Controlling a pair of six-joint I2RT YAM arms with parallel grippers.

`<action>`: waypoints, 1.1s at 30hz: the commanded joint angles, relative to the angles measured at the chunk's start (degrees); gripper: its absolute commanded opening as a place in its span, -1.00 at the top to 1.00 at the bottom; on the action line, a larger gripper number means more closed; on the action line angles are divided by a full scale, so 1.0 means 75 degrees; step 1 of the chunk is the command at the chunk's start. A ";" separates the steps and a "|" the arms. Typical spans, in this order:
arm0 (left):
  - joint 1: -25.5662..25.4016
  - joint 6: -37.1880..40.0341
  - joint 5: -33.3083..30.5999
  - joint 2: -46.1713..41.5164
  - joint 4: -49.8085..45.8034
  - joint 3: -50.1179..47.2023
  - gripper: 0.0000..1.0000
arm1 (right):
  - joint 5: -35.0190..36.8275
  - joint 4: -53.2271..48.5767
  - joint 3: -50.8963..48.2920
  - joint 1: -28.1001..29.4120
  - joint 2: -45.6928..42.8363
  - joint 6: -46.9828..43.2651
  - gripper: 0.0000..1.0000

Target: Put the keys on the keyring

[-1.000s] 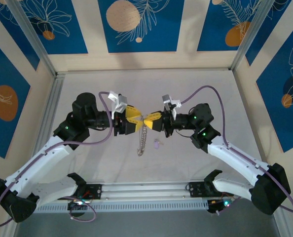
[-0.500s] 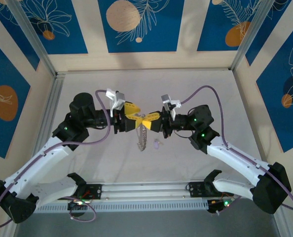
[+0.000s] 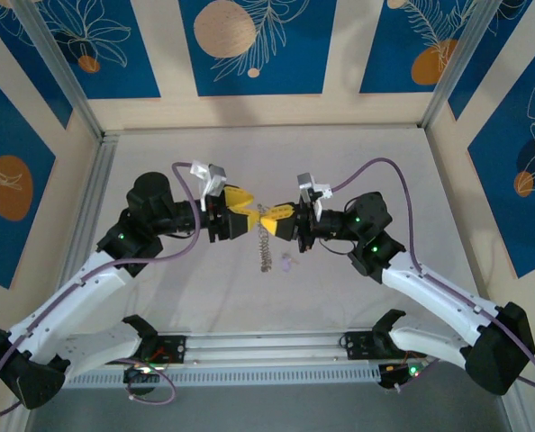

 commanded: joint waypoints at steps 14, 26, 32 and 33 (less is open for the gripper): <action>0.0074 -0.0801 -0.0453 -0.0379 0.0034 0.0088 -0.05 | 0.0329 -0.0494 -0.0329 -0.0167 -0.0989 -0.0417 1.00; 0.0077 -0.0586 0.1070 0.0059 0.0114 0.0811 0.03 | -0.1005 -0.0600 0.1083 -0.0582 0.0408 0.0079 1.00; 0.0384 -0.0785 0.1235 0.1467 -0.1350 0.3324 0.14 | -0.2426 -0.3677 0.4323 -0.0866 0.1896 -0.0278 1.00; 0.0478 -0.0787 0.1167 0.1751 -0.1731 0.3906 0.17 | -0.2539 -0.4017 0.4725 -0.0977 0.2075 -0.0227 1.00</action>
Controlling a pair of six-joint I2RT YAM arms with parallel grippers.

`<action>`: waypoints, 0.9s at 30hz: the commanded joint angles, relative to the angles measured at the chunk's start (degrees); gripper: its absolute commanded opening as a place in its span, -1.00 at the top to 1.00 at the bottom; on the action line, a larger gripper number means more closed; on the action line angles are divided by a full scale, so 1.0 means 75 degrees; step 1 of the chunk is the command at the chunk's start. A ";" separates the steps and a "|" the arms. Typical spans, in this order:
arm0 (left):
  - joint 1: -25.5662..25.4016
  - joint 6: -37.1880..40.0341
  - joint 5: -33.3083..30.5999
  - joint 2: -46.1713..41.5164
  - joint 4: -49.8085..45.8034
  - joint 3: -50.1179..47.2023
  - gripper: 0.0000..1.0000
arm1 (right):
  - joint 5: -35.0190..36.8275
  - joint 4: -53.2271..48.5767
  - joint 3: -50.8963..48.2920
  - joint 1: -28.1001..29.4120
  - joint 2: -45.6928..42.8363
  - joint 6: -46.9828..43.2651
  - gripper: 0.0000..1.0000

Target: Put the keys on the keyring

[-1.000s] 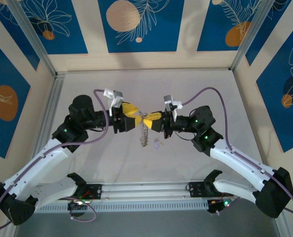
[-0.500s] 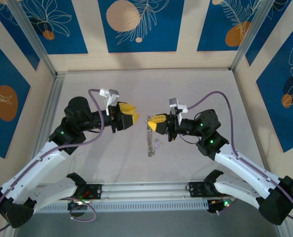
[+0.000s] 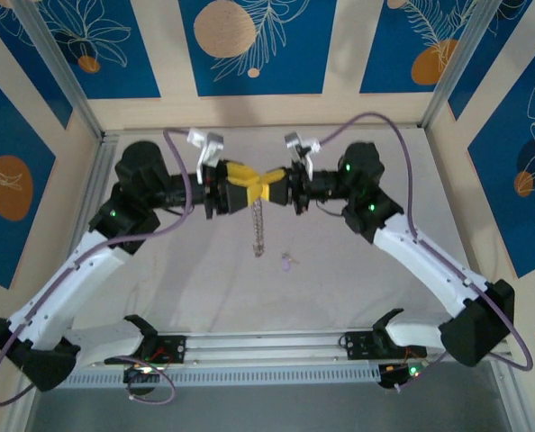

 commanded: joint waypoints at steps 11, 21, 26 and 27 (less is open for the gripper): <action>0.0907 0.0483 0.0228 0.2653 -0.4418 0.5483 0.24 | -0.1065 -0.4082 0.3454 -0.0644 0.0956 -0.1392 1.00; 0.1009 0.1241 0.0623 0.2550 -0.5603 0.5604 0.37 | -0.0978 -0.6061 0.4376 -0.0930 0.1141 -0.3665 1.00; 0.1010 0.1477 0.0817 0.2436 -0.5720 0.5418 0.42 | -0.0674 -0.6244 0.4451 -0.0806 0.1012 -0.4137 1.00; 0.1014 0.1491 0.0810 0.2368 -0.5623 0.5281 0.42 | -0.0635 -0.6306 0.4521 -0.0770 0.1033 -0.4180 1.00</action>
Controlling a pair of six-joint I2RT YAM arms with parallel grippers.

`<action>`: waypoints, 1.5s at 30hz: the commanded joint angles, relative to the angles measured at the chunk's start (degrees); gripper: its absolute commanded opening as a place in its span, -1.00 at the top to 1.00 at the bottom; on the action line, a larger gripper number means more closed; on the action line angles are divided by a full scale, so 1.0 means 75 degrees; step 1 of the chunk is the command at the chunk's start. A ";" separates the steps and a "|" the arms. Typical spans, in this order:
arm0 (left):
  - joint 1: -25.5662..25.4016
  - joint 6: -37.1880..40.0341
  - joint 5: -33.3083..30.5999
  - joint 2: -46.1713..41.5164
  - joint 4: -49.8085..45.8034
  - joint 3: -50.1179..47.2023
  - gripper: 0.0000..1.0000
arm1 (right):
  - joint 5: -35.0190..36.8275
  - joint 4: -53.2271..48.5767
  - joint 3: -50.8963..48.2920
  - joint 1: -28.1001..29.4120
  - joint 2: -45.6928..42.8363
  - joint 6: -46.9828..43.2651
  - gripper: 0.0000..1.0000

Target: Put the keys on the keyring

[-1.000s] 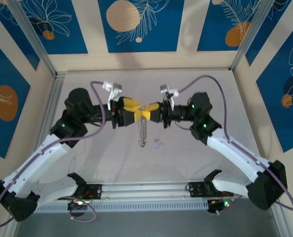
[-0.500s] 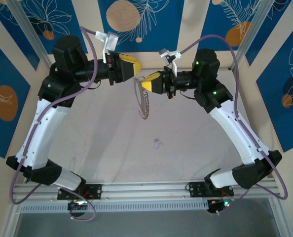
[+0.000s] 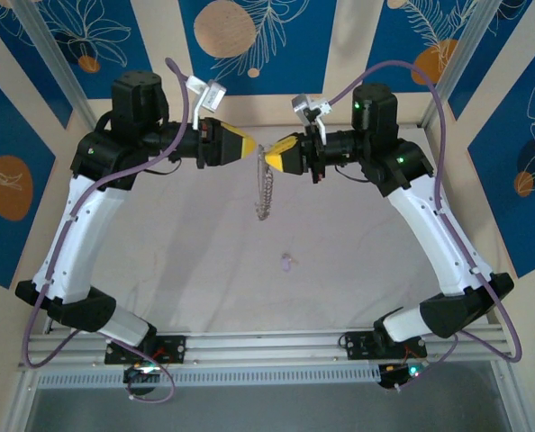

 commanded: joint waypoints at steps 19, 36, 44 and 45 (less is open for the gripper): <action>-0.0045 -0.0542 0.0602 -0.0846 0.1580 -0.1752 0.29 | 0.0534 -0.0026 0.0116 0.0656 -0.0088 -0.0387 1.00; -0.0091 -0.0820 0.0293 -0.1715 0.1870 -0.3010 0.41 | 0.0551 0.1118 -0.0795 0.0741 -0.0486 0.0371 1.00; -0.0102 -0.1213 0.0215 -0.2315 0.3153 -0.4332 0.46 | 0.0642 0.0872 -0.1066 0.1019 -0.0722 0.0092 1.00; -0.0122 -0.1282 0.0215 -0.2415 0.3437 -0.4574 0.46 | 0.0720 0.0888 -0.1245 0.1101 -0.0822 0.0021 1.00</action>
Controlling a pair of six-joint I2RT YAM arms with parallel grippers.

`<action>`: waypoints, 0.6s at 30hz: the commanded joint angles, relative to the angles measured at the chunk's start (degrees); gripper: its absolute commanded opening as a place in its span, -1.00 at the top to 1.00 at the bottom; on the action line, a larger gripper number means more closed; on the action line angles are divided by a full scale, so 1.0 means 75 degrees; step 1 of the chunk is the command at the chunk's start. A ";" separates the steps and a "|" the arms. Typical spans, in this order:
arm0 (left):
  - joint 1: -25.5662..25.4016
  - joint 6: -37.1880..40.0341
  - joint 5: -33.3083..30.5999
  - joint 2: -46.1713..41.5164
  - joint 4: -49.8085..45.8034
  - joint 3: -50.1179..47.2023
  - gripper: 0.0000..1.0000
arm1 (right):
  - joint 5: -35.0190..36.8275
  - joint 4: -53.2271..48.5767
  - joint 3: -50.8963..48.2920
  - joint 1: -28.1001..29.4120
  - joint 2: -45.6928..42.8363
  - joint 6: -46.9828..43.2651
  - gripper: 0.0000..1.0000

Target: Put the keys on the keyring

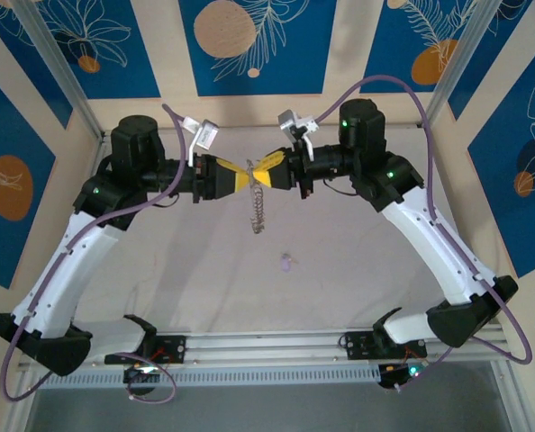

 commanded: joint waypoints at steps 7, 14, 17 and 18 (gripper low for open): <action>-0.0373 0.0188 -0.0366 -0.1343 0.2229 -0.2508 0.46 | 0.0645 0.1516 -0.2752 0.0738 -0.1539 -0.0377 1.00; -0.1584 0.1268 -0.1436 -0.2693 0.2778 -0.4510 0.56 | 0.1135 0.2763 -0.4823 0.1515 -0.2804 -0.0725 1.00; -0.2004 0.1349 -0.2019 -0.3110 0.2838 -0.4946 0.57 | 0.1312 0.3295 -0.5370 0.1598 -0.3307 -0.0319 1.00; -0.2104 0.1302 -0.2112 -0.3241 0.2926 -0.5045 0.57 | 0.1233 0.3298 -0.5403 0.1607 -0.3440 -0.0220 1.00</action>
